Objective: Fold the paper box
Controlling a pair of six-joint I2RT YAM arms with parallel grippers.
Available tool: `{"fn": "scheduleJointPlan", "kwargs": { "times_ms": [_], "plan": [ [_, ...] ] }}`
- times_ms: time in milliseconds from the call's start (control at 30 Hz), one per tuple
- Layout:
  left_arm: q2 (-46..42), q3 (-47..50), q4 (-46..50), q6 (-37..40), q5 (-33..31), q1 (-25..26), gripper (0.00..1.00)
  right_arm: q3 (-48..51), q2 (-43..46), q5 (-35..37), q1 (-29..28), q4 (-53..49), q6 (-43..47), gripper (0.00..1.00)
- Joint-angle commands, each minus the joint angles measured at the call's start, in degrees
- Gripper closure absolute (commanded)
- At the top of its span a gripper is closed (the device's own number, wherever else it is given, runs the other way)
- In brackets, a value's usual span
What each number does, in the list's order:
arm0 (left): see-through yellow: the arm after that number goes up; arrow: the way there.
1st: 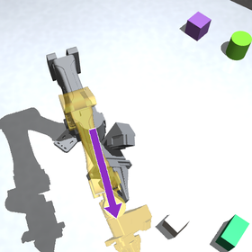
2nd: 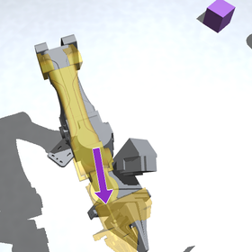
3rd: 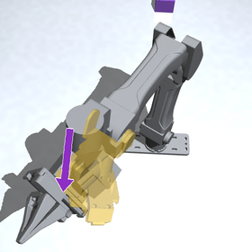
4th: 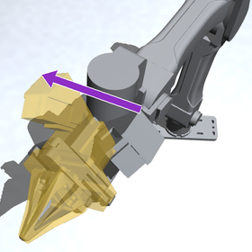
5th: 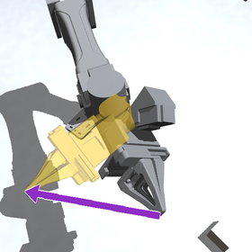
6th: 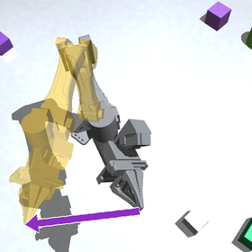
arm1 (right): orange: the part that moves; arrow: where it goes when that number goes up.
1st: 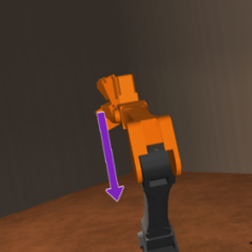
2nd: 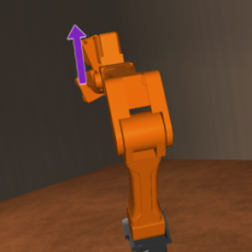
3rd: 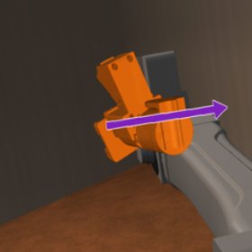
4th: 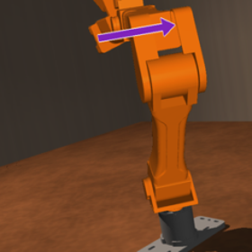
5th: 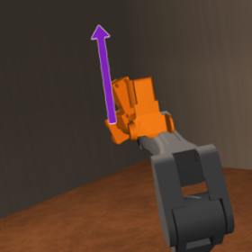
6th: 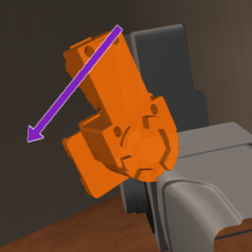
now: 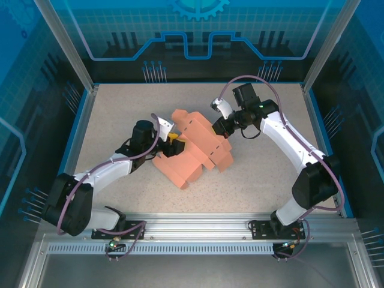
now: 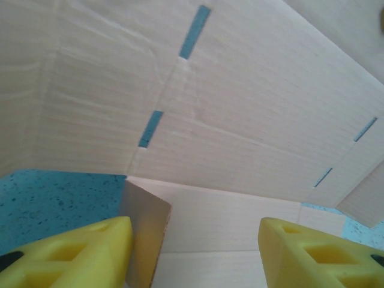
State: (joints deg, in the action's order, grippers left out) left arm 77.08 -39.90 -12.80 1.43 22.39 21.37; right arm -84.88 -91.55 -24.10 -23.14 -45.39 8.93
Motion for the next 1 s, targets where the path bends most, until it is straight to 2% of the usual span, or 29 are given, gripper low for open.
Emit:
{"fn": "scheduleJointPlan", "kwargs": {
  "times_ms": [0, 567, 767, 967],
  "plan": [
    [0.2, 0.9, -2.3, 0.1, 1.6, 1.3, 0.41, -1.7, -0.4, -1.7, 0.9, 0.9, -1.1, 1.0],
    [7.5, 0.2, -6.5, 0.0, -0.2, 3.7, 0.4, -0.4, -1.1, -4.8, 0.4, 2.7, -2.0, 1.0],
    [5.7, 0.8, -7.1, -1.1, -0.1, 3.7, 0.39, -0.5, -1.0, -1.5, 0.4, 1.3, -1.2, 1.0],
    [3.0, 1.7, -5.9, -2.3, 0.0, 3.6, 0.36, -0.9, -1.3, 4.8, 0.4, -0.5, -0.3, 1.0]
  ]
}}
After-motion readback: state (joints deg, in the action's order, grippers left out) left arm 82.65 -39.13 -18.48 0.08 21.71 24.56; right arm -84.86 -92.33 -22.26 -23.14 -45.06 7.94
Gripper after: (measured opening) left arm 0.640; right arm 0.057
